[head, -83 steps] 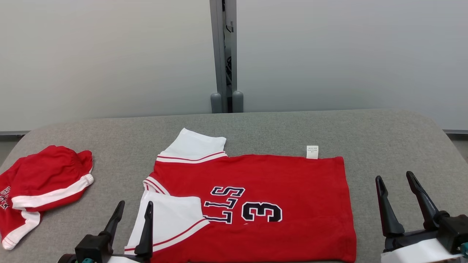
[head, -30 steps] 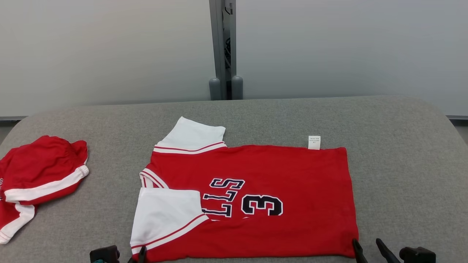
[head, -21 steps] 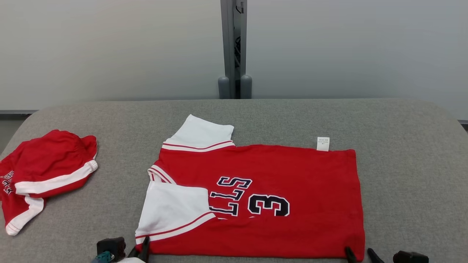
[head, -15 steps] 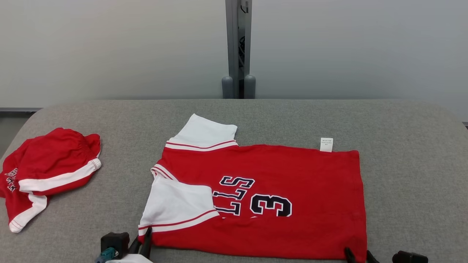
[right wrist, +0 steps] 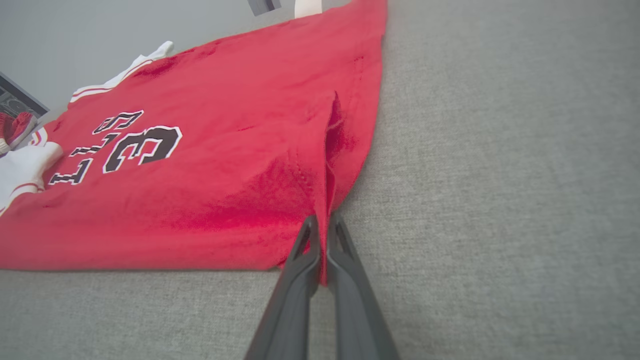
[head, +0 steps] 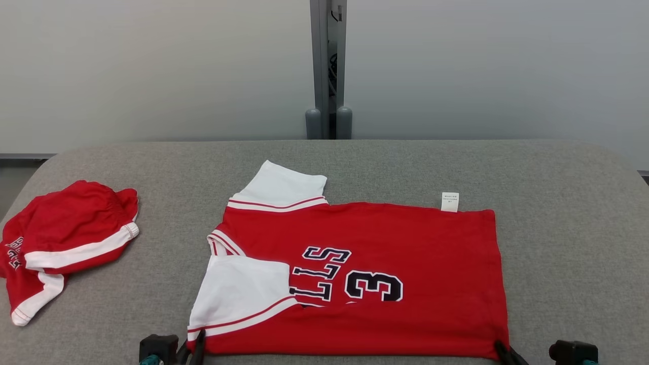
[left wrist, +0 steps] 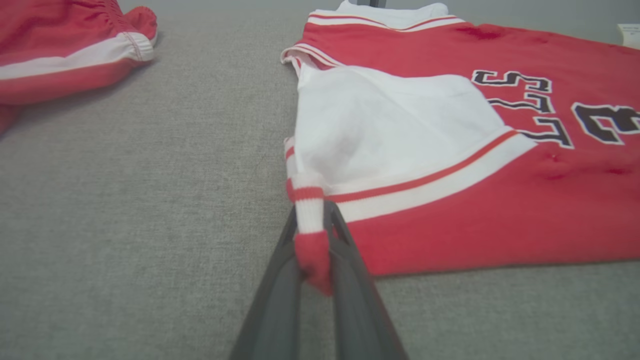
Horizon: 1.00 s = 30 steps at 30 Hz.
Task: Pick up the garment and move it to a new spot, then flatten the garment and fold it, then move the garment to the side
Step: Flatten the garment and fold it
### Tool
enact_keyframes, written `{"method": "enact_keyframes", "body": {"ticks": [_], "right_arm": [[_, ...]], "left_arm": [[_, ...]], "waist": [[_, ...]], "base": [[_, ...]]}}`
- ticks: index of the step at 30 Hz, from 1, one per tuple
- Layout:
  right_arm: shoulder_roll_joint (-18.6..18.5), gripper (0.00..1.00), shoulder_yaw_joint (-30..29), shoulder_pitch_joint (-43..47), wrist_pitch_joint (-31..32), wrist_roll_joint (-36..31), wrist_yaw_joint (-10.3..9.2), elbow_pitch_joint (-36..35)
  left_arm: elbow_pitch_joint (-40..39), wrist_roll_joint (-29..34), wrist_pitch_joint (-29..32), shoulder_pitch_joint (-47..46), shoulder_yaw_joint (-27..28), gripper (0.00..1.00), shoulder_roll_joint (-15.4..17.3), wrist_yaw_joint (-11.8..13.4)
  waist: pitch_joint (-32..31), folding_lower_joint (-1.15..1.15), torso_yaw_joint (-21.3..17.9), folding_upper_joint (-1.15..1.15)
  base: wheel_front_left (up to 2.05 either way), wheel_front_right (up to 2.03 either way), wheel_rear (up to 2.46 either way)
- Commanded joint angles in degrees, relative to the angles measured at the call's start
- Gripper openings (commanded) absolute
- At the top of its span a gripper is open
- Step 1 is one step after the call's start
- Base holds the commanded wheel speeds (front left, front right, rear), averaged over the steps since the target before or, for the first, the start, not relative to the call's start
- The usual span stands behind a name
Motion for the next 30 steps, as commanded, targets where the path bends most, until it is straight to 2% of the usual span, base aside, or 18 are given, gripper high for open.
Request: {"method": "enact_keyframes", "body": {"ticks": [1,8,15,16,20,22,30], "right_arm": [[-1.18,0.0,0.78,-0.21,-0.03,0.48,0.01,0.45],[-5.48,0.0,10.05,-1.73,2.22,7.5,0.01,0.36],[-11.69,0.0,18.08,-3.02,9.82,17.13,0.01,-5.03],[-11.69,0.0,18.08,-3.02,9.82,17.13,0.01,-5.03],[-15.52,0.0,21.17,-3.31,14.89,22.75,0.0,-8.7],[-18.29,0.0,22.75,-3.49,17.38,26.22,0.0,-11.17],[-23.86,0.0,26.21,-4.51,21.92,32.59,0.0,-15.86]], "left_arm": [[0.33,0.3,-0.23,-0.47,0.0,0.0,0.37,0.34],[2.73,1.71,0.53,-1.87,-1.98,0.0,1.44,-0.97],[4.06,2.22,6.94,-3.22,-4.71,0.0,2.89,-4.31],[4.06,2.22,6.94,-3.22,-4.71,0.0,2.89,-4.31],[2.48,0.67,12.31,-3.86,-5.64,0.0,4.18,-6.02],[0.49,0.17,17.23,-3.55,-7.07,0.0,5.73,-6.91],[-9.61,-4.11,30.53,-0.42,-9.63,0.0,10.51,-7.4]], "waist": [[-0.13,0.0,-0.04,0.0],[-0.62,0.0,-0.23,0.0],[-1.06,0.0,-0.67,0.0],[-1.06,0.0,-0.67,0.0],[-1.41,0.0,-0.76,0.0],[-1.76,0.0,-0.7,0.0],[-2.44,0.0,-0.96,0.0]], "base": [[0.0,0.0,0.0],[0.0,0.0,0.0],[0.0,0.0,0.0],[0.0,0.0,0.0],[0.0,0.0,0.0],[0.0,0.0,0.0],[0.0,0.0,0.0]]}}
